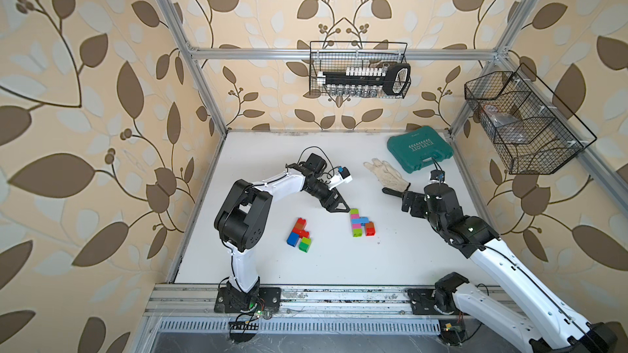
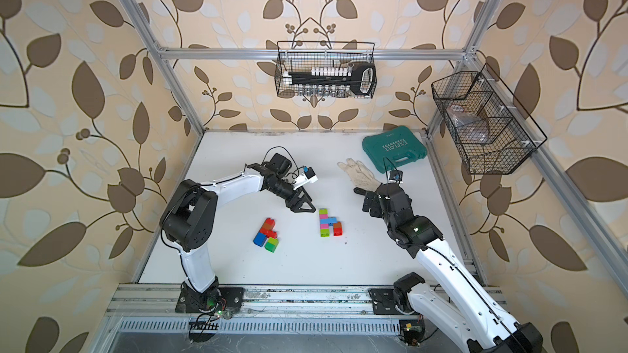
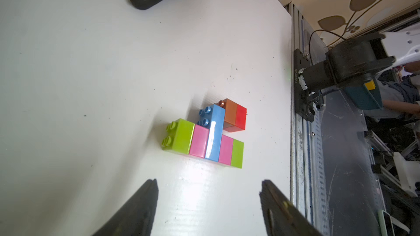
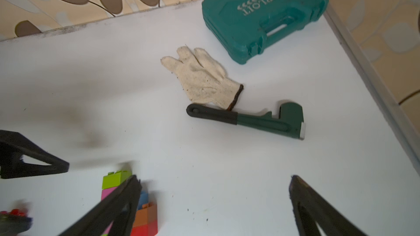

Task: Assemble the letter h with lego
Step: Adjust the lego brick at the center of the board, then reset both arms

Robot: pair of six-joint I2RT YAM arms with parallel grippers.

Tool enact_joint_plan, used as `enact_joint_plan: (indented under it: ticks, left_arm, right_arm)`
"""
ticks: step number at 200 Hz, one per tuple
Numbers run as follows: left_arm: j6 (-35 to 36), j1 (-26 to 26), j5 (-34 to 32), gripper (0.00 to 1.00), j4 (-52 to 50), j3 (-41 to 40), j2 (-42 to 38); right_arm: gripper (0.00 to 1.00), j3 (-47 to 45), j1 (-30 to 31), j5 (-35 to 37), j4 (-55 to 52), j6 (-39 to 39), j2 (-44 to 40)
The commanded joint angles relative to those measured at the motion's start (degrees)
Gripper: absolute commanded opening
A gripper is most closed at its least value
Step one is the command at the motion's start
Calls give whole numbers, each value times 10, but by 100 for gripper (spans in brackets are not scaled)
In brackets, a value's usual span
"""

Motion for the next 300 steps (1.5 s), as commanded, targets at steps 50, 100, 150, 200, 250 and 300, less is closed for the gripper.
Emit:
enact_joint_plan:
  ticks: [50,100,150,200,250,300]
  left_arm:
    - [15,162,-169,99,-37,-108,-189]
    - [-117,228,-323,99,233,-323,-316]
    - [-170,233,-378,99,470,-418,-281]
    - [-221,270,-375,99,665,-486,-213]
    - [-244,280,-403,99,717,-499,-183]
    - [-244,280,-403,99,702,-497,-190]
  right_arm:
    - [98,-200,-51,14,442,-236,39]
    - [98,-254,-154,-85,672,-228,204]
    - [98,-210,-194,-171,711,-270,297]
    - [98,-234,-209,-161,830,-251,382]
    - [98,-228,-244,-200,806,-226,377]
    - [98,-182,-250,-263,728,-241,384]
